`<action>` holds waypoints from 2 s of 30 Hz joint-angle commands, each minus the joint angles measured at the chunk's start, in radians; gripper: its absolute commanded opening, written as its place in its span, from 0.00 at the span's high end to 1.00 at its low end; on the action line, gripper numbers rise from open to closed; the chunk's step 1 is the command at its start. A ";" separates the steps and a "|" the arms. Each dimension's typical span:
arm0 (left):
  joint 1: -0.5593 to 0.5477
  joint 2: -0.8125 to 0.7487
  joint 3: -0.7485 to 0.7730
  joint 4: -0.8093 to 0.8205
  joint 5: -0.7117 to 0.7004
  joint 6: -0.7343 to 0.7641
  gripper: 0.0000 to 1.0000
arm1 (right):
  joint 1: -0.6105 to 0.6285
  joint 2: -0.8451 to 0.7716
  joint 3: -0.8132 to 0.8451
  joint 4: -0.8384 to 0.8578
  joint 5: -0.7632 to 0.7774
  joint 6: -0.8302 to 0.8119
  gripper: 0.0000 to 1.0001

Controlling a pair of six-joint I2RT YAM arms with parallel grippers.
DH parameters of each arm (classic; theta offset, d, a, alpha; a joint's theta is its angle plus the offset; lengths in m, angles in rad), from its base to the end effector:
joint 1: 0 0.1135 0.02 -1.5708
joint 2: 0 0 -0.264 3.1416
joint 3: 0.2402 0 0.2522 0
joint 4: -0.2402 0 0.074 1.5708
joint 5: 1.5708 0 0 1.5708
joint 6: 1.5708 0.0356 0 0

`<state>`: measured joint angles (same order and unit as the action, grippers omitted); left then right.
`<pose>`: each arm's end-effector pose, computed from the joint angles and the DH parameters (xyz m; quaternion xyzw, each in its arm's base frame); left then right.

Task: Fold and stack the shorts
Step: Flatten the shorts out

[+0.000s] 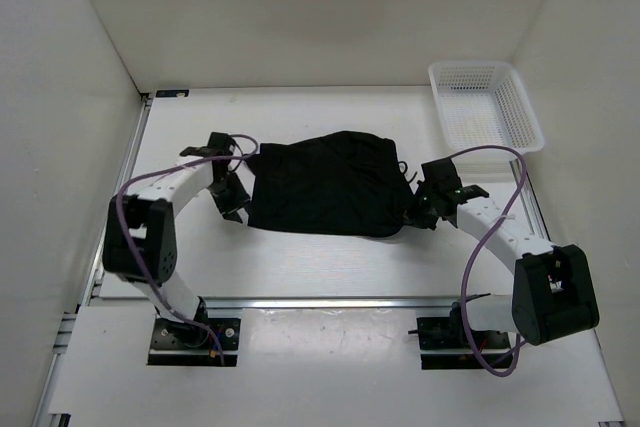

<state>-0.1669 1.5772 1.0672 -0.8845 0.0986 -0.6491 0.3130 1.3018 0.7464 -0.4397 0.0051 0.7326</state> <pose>0.2794 -0.0506 0.2025 -0.2333 0.9672 -0.0800 0.0612 0.2372 0.0766 0.1979 0.2004 0.9377 0.1396 0.2472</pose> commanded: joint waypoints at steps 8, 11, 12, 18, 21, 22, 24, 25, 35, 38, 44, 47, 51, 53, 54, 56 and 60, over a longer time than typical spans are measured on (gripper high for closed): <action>-0.106 0.228 0.148 0.059 -0.059 -0.024 0.53 | 0.005 -0.051 0.014 -0.017 0.006 -0.002 1.00; -0.117 0.285 0.166 0.059 -0.068 -0.024 0.56 | 0.005 -0.052 0.014 -0.027 0.006 -0.002 1.00; -0.126 0.297 0.166 0.059 -0.068 -0.024 0.59 | 0.005 -0.052 0.014 -0.027 0.006 -0.002 1.00; -0.126 0.255 0.200 0.036 -0.103 -0.015 0.90 | -0.005 -0.052 0.037 -0.057 0.015 -0.022 1.00; -0.117 0.156 0.235 -0.022 -0.125 -0.015 0.90 | -0.005 -0.061 0.074 -0.096 0.015 -0.044 1.00; -0.117 0.126 0.235 -0.037 -0.125 -0.015 0.90 | -0.005 -0.061 0.074 -0.096 0.015 -0.044 1.00; -0.117 0.030 0.235 -0.079 -0.125 -0.015 0.90 | -0.005 -0.073 0.062 -0.128 0.015 -0.044 1.00; -0.117 -0.005 0.218 -0.090 -0.125 -0.026 0.90 | -0.005 -0.088 0.053 -0.137 0.015 -0.044 0.99; -0.137 -0.307 -0.162 -0.031 0.013 -0.124 0.90 | -0.005 -0.262 -0.151 -0.169 -0.066 0.016 0.62; -0.146 -0.327 -0.196 -0.031 0.013 -0.124 0.90 | -0.005 -0.262 -0.182 -0.151 -0.079 0.056 0.37; -0.146 -0.356 -0.217 -0.031 0.023 -0.124 0.90 | -0.005 -0.282 -0.231 -0.097 -0.114 0.129 0.27; -0.146 -0.356 -0.228 -0.031 0.032 -0.124 0.90 | -0.005 -0.282 -0.251 -0.035 -0.114 0.154 0.27; -0.146 -0.356 -0.228 -0.031 0.032 -0.115 0.90 | -0.005 -0.231 -0.242 0.041 -0.105 0.178 0.29; -0.146 -0.356 -0.228 -0.031 0.032 -0.115 0.90 | -0.014 -0.196 -0.232 0.073 -0.091 0.179 0.30; -0.146 -0.367 -0.228 -0.031 0.021 -0.115 0.90 | -0.014 -0.149 -0.222 0.108 -0.077 0.179 0.32; -0.146 -0.367 -0.228 -0.041 0.021 -0.106 0.90 | -0.014 -0.098 -0.188 0.145 -0.077 0.163 0.52; -0.146 -0.367 -0.143 -0.086 -0.002 -0.086 0.90 | -0.014 0.002 0.002 0.089 -0.018 0.079 1.00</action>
<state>-0.3099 1.2442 0.8509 -0.9443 0.1123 -0.7593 0.3027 1.2911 0.5922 -0.3885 -0.0669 0.8669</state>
